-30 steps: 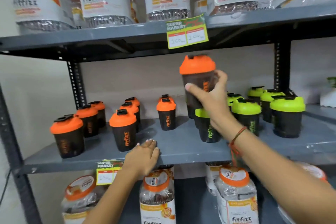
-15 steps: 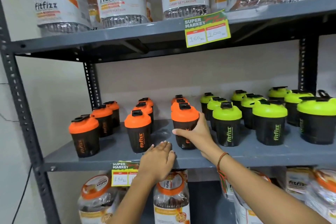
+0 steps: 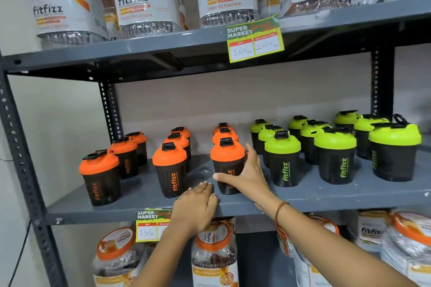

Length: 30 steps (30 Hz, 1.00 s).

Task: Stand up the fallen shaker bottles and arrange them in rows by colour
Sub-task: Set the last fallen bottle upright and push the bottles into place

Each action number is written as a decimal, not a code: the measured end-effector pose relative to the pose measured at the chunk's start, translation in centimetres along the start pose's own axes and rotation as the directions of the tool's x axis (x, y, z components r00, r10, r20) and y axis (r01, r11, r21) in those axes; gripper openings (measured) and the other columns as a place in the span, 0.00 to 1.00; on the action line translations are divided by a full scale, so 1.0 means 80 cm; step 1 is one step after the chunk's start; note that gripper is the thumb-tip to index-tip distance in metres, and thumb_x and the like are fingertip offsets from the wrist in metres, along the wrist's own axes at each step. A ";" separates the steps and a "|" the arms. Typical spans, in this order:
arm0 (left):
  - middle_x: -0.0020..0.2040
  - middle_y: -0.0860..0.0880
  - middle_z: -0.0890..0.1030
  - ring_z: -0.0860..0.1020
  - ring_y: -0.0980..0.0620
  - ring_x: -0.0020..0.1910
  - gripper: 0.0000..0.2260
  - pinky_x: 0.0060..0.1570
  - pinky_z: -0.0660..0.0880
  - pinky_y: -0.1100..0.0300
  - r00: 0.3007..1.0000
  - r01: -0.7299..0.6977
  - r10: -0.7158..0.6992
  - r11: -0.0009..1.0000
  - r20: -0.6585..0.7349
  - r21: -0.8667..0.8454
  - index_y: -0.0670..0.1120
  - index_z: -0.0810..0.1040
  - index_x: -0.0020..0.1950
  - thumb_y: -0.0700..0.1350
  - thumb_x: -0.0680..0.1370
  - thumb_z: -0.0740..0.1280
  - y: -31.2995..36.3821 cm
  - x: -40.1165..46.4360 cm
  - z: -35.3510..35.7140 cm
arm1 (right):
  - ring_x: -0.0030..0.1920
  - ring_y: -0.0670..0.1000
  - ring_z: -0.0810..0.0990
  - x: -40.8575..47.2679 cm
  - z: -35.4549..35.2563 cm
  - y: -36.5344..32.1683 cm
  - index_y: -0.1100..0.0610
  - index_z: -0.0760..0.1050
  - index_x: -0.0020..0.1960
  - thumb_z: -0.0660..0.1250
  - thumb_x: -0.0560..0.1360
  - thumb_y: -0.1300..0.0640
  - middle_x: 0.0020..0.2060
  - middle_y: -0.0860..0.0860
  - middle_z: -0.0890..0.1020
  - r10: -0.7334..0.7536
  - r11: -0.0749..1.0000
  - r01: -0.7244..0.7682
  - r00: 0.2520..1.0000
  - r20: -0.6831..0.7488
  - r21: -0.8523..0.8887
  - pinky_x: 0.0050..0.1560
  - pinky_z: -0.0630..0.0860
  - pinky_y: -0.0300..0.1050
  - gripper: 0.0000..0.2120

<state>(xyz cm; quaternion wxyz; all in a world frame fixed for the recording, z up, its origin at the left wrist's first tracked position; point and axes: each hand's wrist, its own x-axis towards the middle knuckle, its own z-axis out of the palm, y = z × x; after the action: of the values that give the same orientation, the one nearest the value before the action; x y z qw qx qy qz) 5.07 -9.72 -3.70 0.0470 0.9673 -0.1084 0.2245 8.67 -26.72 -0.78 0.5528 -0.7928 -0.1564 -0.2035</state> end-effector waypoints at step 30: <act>0.56 0.54 0.83 0.80 0.55 0.56 0.37 0.62 0.74 0.50 0.944 0.329 -0.210 0.506 0.255 -0.798 0.53 0.77 0.60 0.63 0.54 0.80 0.021 0.051 -0.018 | 0.59 0.50 0.80 0.013 -0.164 0.070 0.46 0.73 0.62 0.83 0.55 0.42 0.59 0.47 0.81 0.177 0.983 -0.175 0.983 0.037 -0.048 0.60 0.77 0.49 0.39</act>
<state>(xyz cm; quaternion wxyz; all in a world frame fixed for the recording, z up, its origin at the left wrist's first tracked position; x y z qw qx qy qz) 7.66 -11.93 -0.54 0.5256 0.8458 -0.0522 0.0751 10.28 -40.90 -0.76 0.5474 -0.8197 -0.0923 -0.1411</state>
